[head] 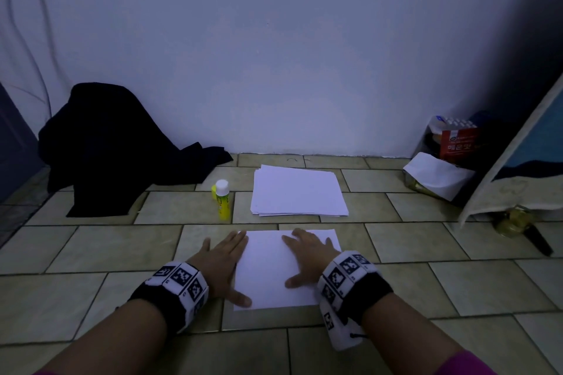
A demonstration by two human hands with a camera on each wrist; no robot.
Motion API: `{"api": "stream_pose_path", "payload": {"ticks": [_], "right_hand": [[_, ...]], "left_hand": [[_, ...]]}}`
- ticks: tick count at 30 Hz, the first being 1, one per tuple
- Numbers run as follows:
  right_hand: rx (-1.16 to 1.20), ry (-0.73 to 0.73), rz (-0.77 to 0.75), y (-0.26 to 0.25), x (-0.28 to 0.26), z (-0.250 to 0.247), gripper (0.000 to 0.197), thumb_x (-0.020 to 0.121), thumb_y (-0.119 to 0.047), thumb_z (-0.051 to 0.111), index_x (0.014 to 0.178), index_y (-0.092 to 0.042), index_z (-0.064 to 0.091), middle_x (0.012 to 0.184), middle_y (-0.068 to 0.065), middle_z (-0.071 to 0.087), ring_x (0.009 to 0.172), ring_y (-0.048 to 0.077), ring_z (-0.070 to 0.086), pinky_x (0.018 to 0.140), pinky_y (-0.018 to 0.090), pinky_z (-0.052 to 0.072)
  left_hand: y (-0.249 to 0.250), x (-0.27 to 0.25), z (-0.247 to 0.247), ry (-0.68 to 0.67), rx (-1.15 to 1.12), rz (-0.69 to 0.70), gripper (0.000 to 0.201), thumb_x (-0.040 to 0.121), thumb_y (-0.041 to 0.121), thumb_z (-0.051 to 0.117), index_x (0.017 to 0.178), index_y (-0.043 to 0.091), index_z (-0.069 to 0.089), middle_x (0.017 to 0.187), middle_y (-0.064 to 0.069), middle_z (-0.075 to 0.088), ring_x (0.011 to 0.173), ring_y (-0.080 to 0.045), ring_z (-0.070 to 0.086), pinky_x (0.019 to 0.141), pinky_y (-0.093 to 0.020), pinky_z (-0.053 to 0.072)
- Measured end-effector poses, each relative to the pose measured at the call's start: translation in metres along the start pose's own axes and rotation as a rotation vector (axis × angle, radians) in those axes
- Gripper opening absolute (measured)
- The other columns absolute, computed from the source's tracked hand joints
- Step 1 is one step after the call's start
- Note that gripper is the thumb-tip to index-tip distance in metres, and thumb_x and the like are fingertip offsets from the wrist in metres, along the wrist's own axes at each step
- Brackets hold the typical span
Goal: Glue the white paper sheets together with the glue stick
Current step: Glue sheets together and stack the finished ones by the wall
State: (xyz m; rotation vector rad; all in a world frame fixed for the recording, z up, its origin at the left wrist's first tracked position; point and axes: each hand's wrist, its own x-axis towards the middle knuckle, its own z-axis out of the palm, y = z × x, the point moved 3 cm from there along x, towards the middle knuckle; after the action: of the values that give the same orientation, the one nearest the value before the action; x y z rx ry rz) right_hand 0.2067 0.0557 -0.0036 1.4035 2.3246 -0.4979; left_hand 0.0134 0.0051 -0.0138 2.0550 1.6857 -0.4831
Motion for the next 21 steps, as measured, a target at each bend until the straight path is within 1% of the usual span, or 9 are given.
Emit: {"api": "stream_pose_path", "payload": {"ticks": [2,5,7,9,11,14,16,18,21], "right_hand": [[-0.011,-0.049,0.070,0.026,-0.002,0.000,0.113,0.078,-0.053,0.069,0.152,-0.019,-0.008,0.160,0.000,-0.010,0.148,0.019,-0.004,0.116,0.055,0.005],[0.000,-0.049,0.157,0.056,-0.008,-0.003,0.128,0.069,-0.058,0.075,0.151,-0.011,-0.012,0.160,0.001,-0.010,0.148,0.020,-0.003,0.117,0.053,0.010],[0.051,-0.006,0.185,0.062,-0.013,-0.005,0.132,0.063,-0.057,0.079,0.151,-0.009,-0.006,0.160,0.004,0.001,0.147,0.023,0.008,0.117,0.050,0.015],[0.102,0.045,0.214,0.063,-0.016,-0.008,0.137,0.054,-0.056,0.085,0.151,-0.012,-0.002,0.157,0.006,0.014,0.143,0.030,0.021,0.115,0.048,0.022],[0.131,0.060,0.232,0.063,-0.015,-0.007,0.144,0.046,-0.058,0.087,0.151,-0.016,-0.003,0.156,0.005,0.020,0.140,0.035,0.025,0.113,0.049,0.027],[0.158,0.082,0.237,0.062,-0.015,-0.007,0.146,0.044,-0.057,0.088,0.151,-0.016,-0.002,0.151,0.006,0.032,0.137,0.034,0.030,0.110,0.047,0.032],[0.188,0.119,0.225,0.059,-0.018,-0.008,0.143,0.046,-0.050,0.090,0.151,-0.016,0.000,0.145,0.008,0.041,0.134,0.032,0.036,0.108,0.044,0.036],[0.286,0.179,0.190,0.053,-0.024,-0.009,0.139,0.049,-0.036,0.093,0.152,-0.019,0.001,0.141,0.009,0.046,0.131,0.029,0.041,0.105,0.039,0.038],[0.530,0.357,0.139,0.047,-0.032,-0.012,0.128,0.053,-0.015,0.091,0.151,-0.021,0.009,0.143,0.011,0.037,0.128,0.026,0.040,0.099,0.031,0.037]], "left_hand": [[-0.004,0.001,0.002,-0.015,0.000,0.012,0.144,0.047,0.091,0.043,0.149,0.015,-0.024,0.156,0.002,-0.030,0.146,-0.013,-0.020,0.114,-0.052,-0.013],[-0.009,0.005,0.006,-0.015,-0.011,0.044,0.151,0.033,0.094,0.033,0.147,0.015,-0.027,0.154,0.004,-0.033,0.140,-0.011,-0.029,0.113,-0.048,-0.017],[-0.010,0.007,0.006,0.010,0.015,0.058,0.157,0.024,0.096,0.024,0.148,0.015,-0.026,0.153,0.005,-0.033,0.133,-0.013,-0.037,0.108,-0.043,-0.020],[-0.011,0.009,0.005,0.037,0.038,0.054,0.160,0.020,0.098,0.020,0.148,0.013,-0.025,0.155,0.004,-0.032,0.136,-0.019,-0.037,0.106,-0.042,-0.022],[-0.012,0.010,0.006,0.024,0.025,0.043,0.162,0.017,0.099,0.018,0.148,0.014,-0.026,0.155,0.002,-0.032,0.140,-0.021,-0.034,0.108,-0.043,-0.021],[-0.012,0.011,0.008,0.003,-0.007,0.033,0.165,0.012,0.101,0.016,0.146,0.017,-0.029,0.154,0.003,-0.034,0.141,-0.020,-0.031,0.109,-0.046,-0.020],[-0.012,0.011,0.009,0.000,-0.023,0.027,0.166,0.011,0.101,0.015,0.146,0.017,-0.030,0.154,0.003,-0.034,0.142,-0.021,-0.031,0.110,-0.049,-0.020],[-0.011,0.011,0.009,0.002,-0.033,0.027,0.167,0.009,0.102,0.014,0.146,0.016,-0.030,0.154,0.004,-0.035,0.142,-0.021,-0.031,0.110,-0.050,-0.020],[-0.010,0.010,0.009,0.017,-0.039,0.038,0.168,0.008,0.103,0.011,0.145,0.016,-0.031,0.153,0.005,-0.036,0.141,-0.020,-0.032,0.110,-0.051,-0.019]]}}
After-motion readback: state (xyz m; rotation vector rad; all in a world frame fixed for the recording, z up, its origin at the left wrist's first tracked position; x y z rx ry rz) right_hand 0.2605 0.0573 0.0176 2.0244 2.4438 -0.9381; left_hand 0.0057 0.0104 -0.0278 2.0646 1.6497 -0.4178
